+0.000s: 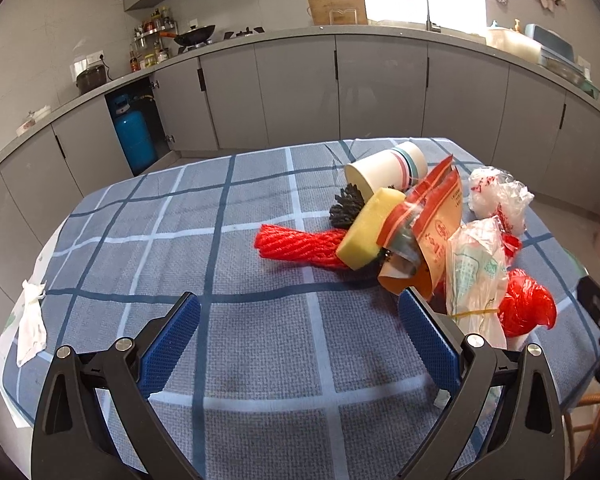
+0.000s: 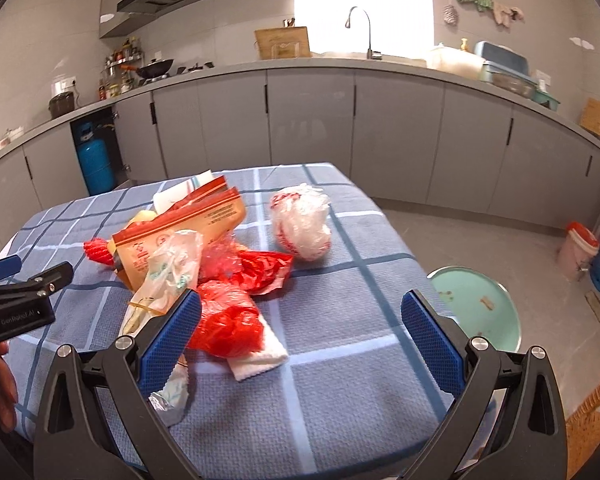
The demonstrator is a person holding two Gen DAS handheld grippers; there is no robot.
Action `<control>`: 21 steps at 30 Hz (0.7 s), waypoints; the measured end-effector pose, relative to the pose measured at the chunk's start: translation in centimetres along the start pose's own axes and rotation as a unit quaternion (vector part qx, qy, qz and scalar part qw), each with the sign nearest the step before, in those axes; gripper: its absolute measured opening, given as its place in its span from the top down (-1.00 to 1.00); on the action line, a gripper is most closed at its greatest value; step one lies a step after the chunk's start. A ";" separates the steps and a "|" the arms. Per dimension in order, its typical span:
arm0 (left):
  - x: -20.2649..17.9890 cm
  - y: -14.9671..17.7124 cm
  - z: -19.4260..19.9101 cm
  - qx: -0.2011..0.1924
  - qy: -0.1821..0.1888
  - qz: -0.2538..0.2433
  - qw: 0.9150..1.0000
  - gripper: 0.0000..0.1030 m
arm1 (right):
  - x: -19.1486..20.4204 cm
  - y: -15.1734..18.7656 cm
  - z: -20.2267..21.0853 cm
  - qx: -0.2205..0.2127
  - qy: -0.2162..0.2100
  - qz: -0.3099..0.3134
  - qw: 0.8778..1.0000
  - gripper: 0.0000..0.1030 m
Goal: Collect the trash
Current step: 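Grasp the clear plastic bag with the left tool while the right tool grasps a red bag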
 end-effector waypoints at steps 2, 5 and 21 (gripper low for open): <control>-0.5 -0.1 -0.3 0.003 0.007 -0.001 1.000 -0.89 | 0.4 0.2 -0.9 0.012 -0.011 0.004 1.000 -0.84; -1.5 0.0 -0.2 0.002 0.022 -0.005 1.000 -0.89 | 0.9 0.7 -2.1 0.031 -0.032 0.006 0.999 -0.67; -4.7 0.5 0.5 -0.002 0.063 -0.037 0.997 -0.89 | 1.9 1.3 -2.6 0.049 -0.110 0.025 0.992 0.68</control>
Point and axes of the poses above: each gripper's, at about its wrist camera, not at the fingertips, and z roughly against the way its jaws point, x to its left, y to its underside, the point moved 3 cm from there along -z, roughly the way its jaws point, and after that the axes turned 5 degrees about x, right-handed, at the moved point
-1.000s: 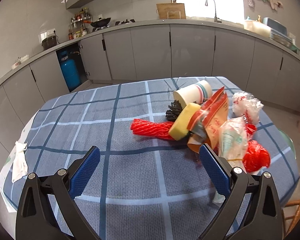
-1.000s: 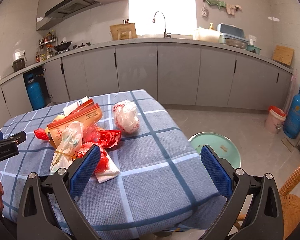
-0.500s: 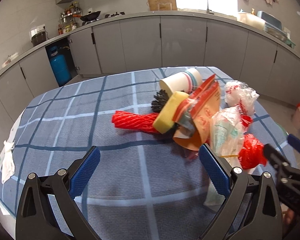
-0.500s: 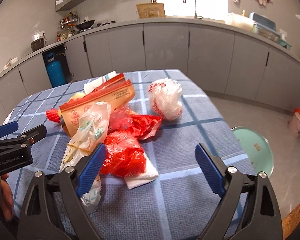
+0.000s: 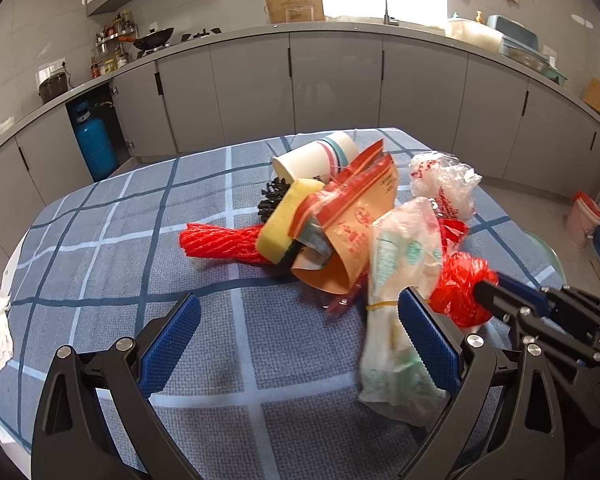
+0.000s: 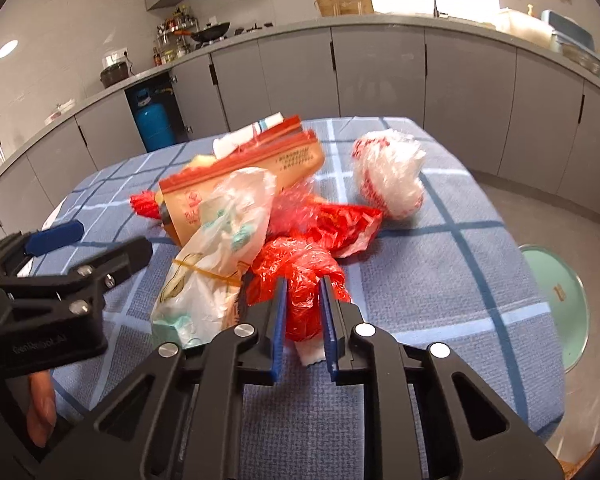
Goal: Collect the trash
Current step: 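Grasp the clear plastic bag with the left tool while the right tool grasps a red bag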
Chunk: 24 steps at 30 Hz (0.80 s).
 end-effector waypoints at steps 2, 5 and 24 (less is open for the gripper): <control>-0.7 0.1 0.1 0.000 0.008 -0.010 1.000 -0.88 | -0.4 -0.1 0.2 -0.002 0.002 -0.003 1.000 0.69; -2.4 0.4 0.1 0.002 0.025 -0.033 0.999 -0.85 | -0.8 0.1 0.5 -0.005 0.007 -0.010 1.000 0.69; -6.7 -0.1 1.7 -0.018 0.094 -0.104 0.990 0.54 | -5.6 -0.6 5.9 -0.066 0.020 -0.056 0.996 0.72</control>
Point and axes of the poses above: each gripper's, at about its wrist camera, not at the fingertips, and z roughly against the way its jaws point, x to its left, y to its underside, the point moved 3 cm from there along -z, roughly the way its jaws point, and after that the axes turned 5 degrees about x, right-handed, at the moved point
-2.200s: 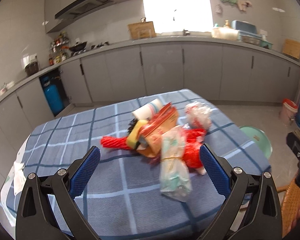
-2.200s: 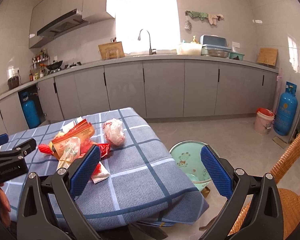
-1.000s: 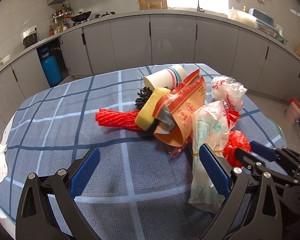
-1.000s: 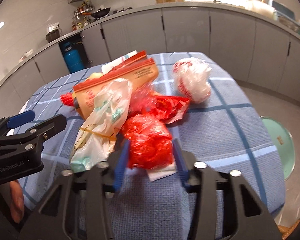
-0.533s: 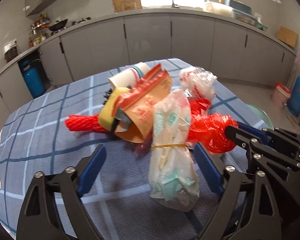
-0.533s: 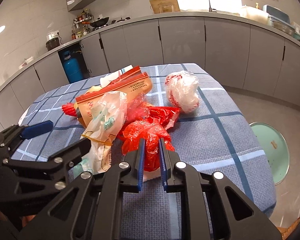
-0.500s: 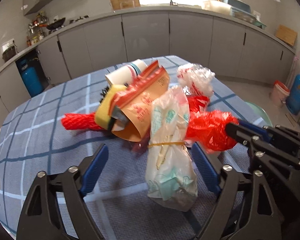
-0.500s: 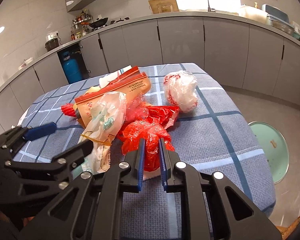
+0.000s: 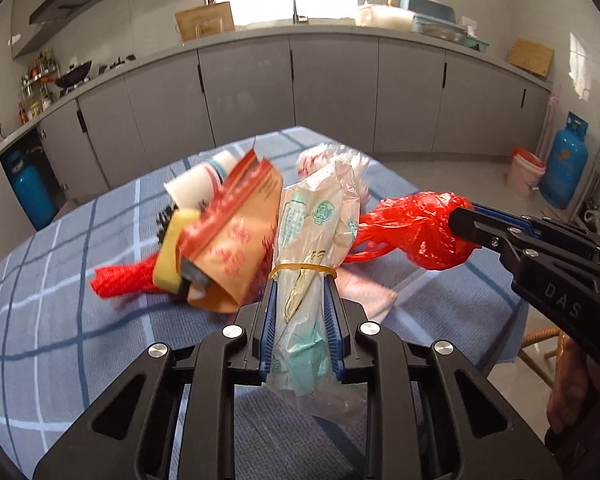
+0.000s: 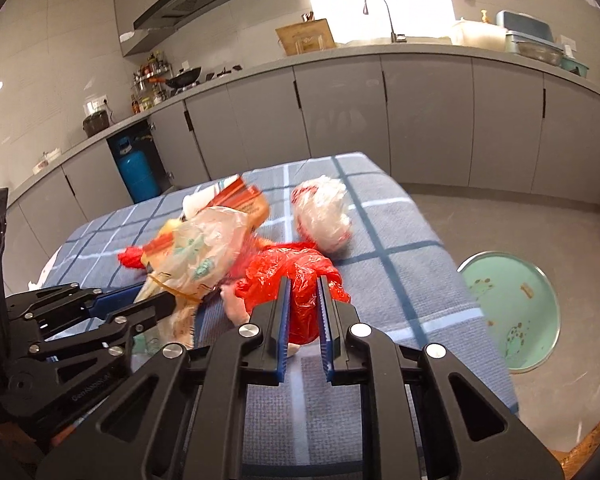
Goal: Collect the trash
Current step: 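Grasp the clear plastic bag with the left tool while the right tool grasps a red bag, then carry both bags over the green basin and open both tools to drop them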
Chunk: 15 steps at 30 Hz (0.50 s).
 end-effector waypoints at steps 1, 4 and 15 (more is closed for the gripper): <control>-0.2 -0.6 0.3 -0.007 -0.002 -0.005 1.000 0.54 | -0.6 -0.3 0.4 -0.007 0.005 -0.004 1.000 0.72; -0.9 -2.0 0.4 -0.016 -0.008 -0.019 1.000 0.55 | -2.5 -1.1 1.2 -0.022 0.021 -0.017 0.999 0.72; -7.6 -7.9 -3.4 -0.008 0.047 -0.061 0.997 0.55 | -11.5 -1.8 1.9 -0.036 0.104 -0.064 0.992 0.72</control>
Point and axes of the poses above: each gripper's, at about its wrist camera, not at the fingertips, and z roughly against the way its jaws point, x to its left, y to its underside, the point moved 3 cm from there along -z, roughly the way its jaws point, and after that the axes turned 5 degrees about x, right-handed, at the moved point
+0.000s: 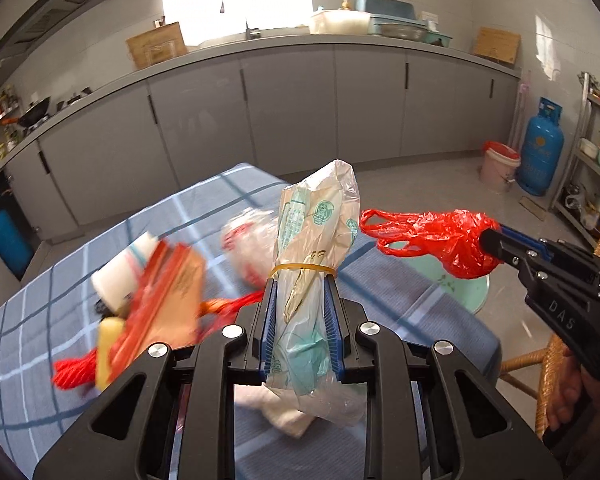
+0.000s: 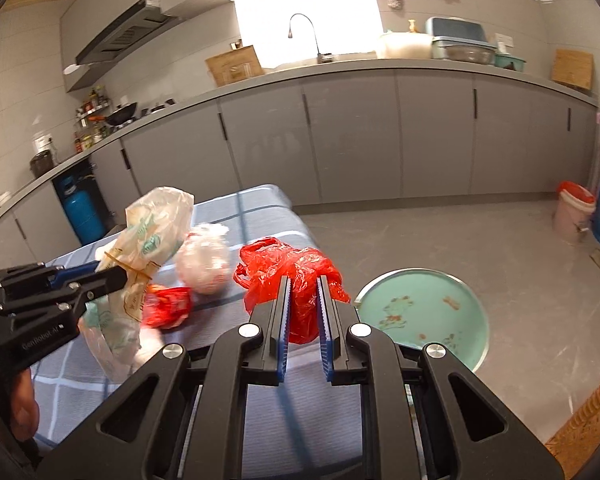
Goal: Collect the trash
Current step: 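Carry both bags over the green basin and open both tools to drop them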
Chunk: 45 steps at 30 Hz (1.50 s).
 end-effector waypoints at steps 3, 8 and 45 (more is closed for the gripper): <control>-2.3 -1.6 -1.8 0.008 0.025 -0.008 1.000 0.55 | -2.7 -0.2 -0.6 -0.002 0.024 -0.011 1.000 0.72; -5.7 -3.6 -4.6 0.019 0.059 -0.024 0.998 0.54 | -6.5 -0.1 -2.1 0.002 0.056 -0.026 0.998 0.72; -11.8 -6.0 -12.2 0.028 0.058 -0.054 0.997 -0.52 | -15.6 4.2 -8.3 0.051 0.113 -0.101 0.987 -0.07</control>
Point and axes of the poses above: each gripper's, at about its wrist camera, not at the fingertips, and z roughly against the way its jaws point, x to its left, y to its underside, the point moved 3 cm from there along -z, roughly the way its jaws point, and after that the axes turned 5 degrees about x, right-handed, at the moved point
